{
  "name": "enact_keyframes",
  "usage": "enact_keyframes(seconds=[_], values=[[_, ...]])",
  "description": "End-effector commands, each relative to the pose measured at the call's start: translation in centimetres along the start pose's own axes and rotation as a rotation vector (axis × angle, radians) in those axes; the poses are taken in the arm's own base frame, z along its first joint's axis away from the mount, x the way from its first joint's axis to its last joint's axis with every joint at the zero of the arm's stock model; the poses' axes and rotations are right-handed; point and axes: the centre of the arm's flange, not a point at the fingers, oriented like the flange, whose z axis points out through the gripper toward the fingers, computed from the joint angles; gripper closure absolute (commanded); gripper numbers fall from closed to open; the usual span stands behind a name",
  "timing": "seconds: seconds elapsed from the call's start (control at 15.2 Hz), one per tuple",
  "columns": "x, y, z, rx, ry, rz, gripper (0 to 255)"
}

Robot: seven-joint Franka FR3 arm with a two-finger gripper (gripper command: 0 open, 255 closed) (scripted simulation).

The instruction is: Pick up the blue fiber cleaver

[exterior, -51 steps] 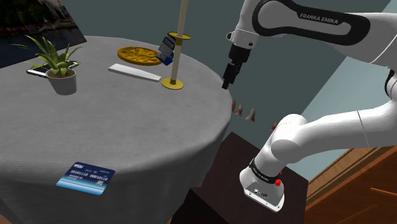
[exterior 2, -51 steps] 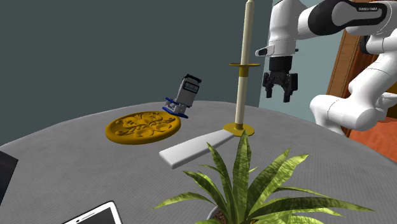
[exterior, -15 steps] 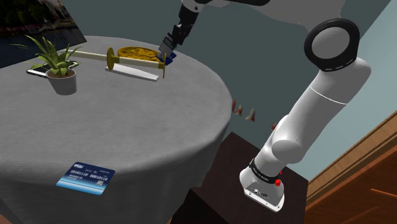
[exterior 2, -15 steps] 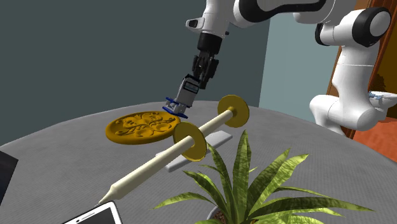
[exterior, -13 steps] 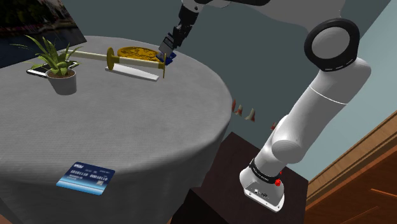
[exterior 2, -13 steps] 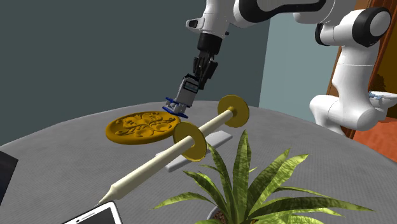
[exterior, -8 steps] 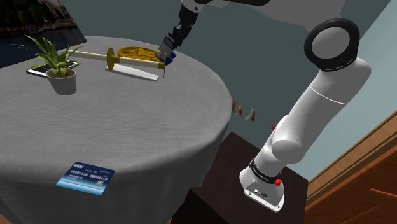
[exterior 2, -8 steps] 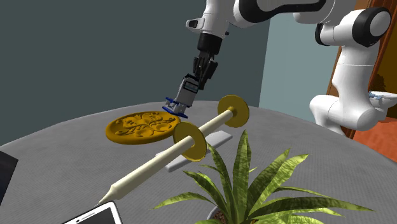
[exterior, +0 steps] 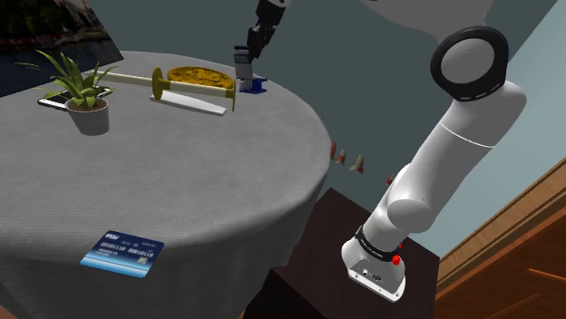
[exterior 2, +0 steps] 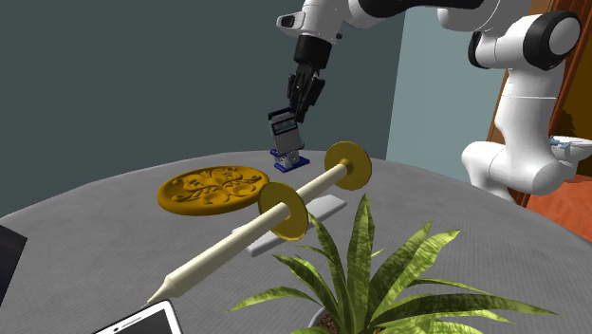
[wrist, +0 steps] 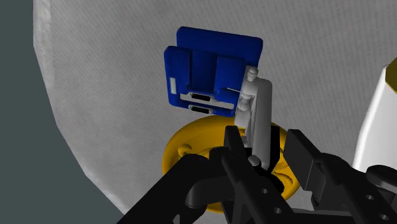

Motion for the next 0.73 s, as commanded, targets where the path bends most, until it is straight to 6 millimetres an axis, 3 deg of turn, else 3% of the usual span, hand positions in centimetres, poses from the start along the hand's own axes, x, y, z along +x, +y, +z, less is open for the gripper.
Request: enact_keyframes(seconds=[0.0,0.53,0.66], values=[[0.3,0.0,-1.0,0.000,0.000,0.000,255],[1.4,0.2,-5.1,0.000,0.000,0.000,255],[1.4,0.2,-5.2,0.000,0.000,0.000,255]])
